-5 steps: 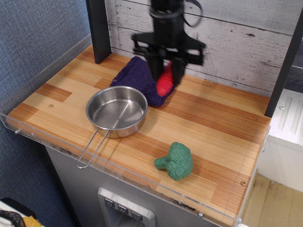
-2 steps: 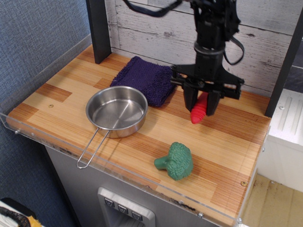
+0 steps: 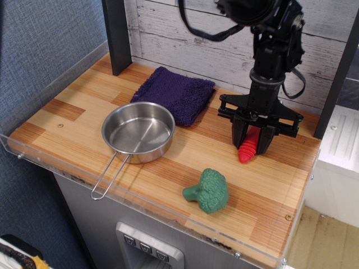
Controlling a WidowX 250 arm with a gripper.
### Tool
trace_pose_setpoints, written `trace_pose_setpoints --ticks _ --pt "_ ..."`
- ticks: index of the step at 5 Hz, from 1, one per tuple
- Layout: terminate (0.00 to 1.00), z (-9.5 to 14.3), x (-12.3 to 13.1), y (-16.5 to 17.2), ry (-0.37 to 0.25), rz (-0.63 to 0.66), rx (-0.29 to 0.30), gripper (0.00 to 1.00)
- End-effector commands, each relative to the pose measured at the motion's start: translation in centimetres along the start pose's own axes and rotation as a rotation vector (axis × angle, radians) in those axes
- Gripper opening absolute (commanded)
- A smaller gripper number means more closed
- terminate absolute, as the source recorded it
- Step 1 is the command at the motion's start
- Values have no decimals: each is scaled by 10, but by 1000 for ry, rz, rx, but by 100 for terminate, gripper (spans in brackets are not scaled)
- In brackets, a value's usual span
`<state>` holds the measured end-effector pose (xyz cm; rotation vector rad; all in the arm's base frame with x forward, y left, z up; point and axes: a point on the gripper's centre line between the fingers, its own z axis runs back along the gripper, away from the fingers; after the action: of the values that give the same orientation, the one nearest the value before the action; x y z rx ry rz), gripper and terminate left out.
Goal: Move the red fork to the opposite side of the counter
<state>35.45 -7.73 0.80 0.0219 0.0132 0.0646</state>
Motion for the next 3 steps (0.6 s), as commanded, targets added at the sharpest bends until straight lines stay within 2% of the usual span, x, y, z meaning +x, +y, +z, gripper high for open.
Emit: trace_pose_setpoints --ticks 1,2,3 --pt "0 -1 -5 0 11 9 -8 0" --pt "0 6 -11 6 -13 37 -33 100" --pt "0 24 -13 8 -56 30 -22 100"
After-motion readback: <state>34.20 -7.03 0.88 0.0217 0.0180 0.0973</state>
